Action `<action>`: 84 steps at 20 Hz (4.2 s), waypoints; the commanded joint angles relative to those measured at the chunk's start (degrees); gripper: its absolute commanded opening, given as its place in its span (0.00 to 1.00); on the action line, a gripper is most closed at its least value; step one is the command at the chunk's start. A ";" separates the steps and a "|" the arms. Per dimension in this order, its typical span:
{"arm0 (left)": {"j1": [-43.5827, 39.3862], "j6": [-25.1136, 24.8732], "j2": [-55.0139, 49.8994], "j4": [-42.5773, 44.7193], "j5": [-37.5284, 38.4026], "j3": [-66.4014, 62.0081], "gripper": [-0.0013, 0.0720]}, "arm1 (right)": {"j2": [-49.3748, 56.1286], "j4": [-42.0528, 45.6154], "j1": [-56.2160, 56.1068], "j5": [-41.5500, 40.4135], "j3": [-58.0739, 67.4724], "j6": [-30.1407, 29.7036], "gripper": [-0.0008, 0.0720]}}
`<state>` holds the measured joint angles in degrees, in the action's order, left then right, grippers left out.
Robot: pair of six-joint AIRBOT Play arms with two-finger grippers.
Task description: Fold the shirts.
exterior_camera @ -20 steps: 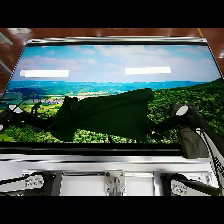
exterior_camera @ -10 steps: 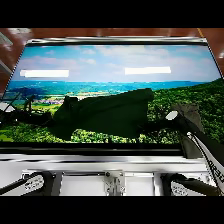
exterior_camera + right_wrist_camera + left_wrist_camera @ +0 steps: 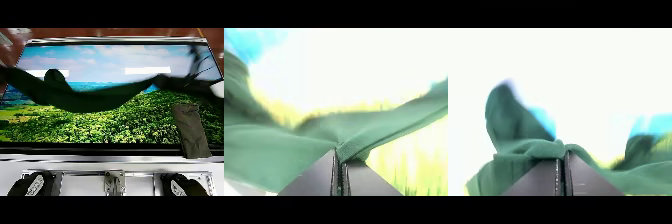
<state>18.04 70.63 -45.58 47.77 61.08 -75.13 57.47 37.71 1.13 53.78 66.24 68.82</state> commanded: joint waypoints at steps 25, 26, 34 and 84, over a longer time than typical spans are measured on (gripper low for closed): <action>0.02 9.40 2.14 19.89 -6.78 11.54 0.07 | 18.71 35.98 4.83 14.36 22.01 17.55 0.10; 0.02 9.40 -1.84 17.09 -9.94 11.56 0.07 | 22.08 32.98 4.81 9.38 22.03 17.99 0.10; -5.14 9.20 -25.83 4.87 -21.90 11.56 0.07 | 39.76 20.92 4.72 -7.37 22.01 20.33 0.10; -26.62 10.38 -26.34 -2.58 -5.16 46.88 0.07 | 32.87 26.62 17.51 24.81 -3.28 9.94 0.74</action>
<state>-8.60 82.81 -73.30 45.23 54.41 -27.99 87.53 65.41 18.59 77.95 65.10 78.56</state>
